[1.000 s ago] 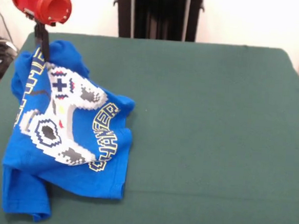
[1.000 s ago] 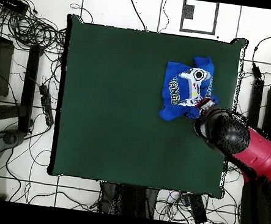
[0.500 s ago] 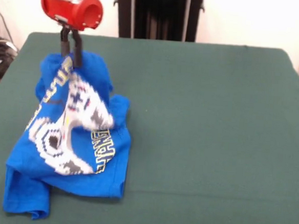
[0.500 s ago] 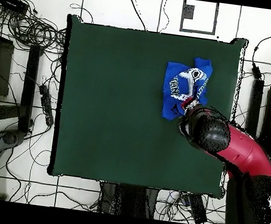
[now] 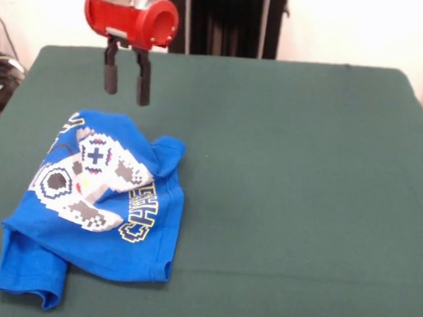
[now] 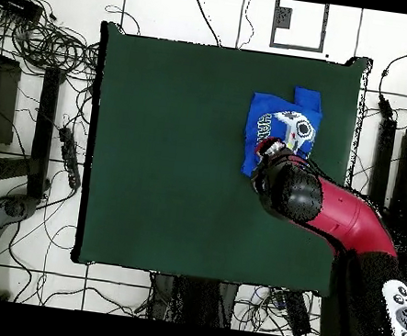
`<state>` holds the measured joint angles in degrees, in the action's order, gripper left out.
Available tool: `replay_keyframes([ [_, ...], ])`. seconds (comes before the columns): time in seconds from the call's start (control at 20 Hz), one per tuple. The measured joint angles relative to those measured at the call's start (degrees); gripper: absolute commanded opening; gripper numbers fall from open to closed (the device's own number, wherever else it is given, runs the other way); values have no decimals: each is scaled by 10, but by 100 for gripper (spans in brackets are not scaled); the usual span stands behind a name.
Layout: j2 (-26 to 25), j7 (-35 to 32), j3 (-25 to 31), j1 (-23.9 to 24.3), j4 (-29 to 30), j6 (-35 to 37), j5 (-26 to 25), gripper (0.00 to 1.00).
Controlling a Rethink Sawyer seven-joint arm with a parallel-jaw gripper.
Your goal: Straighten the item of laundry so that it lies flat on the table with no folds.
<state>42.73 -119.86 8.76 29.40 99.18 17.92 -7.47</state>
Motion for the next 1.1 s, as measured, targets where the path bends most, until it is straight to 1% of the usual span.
replay_keyframes([
  [0.1,3,0,0,-6,-6,7,0,100],
  [0.35,13,0,-1,-33,-53,75,0,100],
  [0.4,13,0,-1,-41,-72,102,0,100],
  [0.45,12,0,-1,-55,-107,151,0,100],
  [0.6,7,0,-1,-73,-160,216,2,100],
  [0.7,5,0,-1,-80,-182,240,3,100],
  [0.8,0,0,-1,-95,-234,283,3,100],
  [0.9,-2,0,-1,-101,-251,293,4,100],
  [0.95,-5,0,-1,-106,-269,299,4,100],
  [1.1,-13,0,-1,-112,-296,300,4,100],
])
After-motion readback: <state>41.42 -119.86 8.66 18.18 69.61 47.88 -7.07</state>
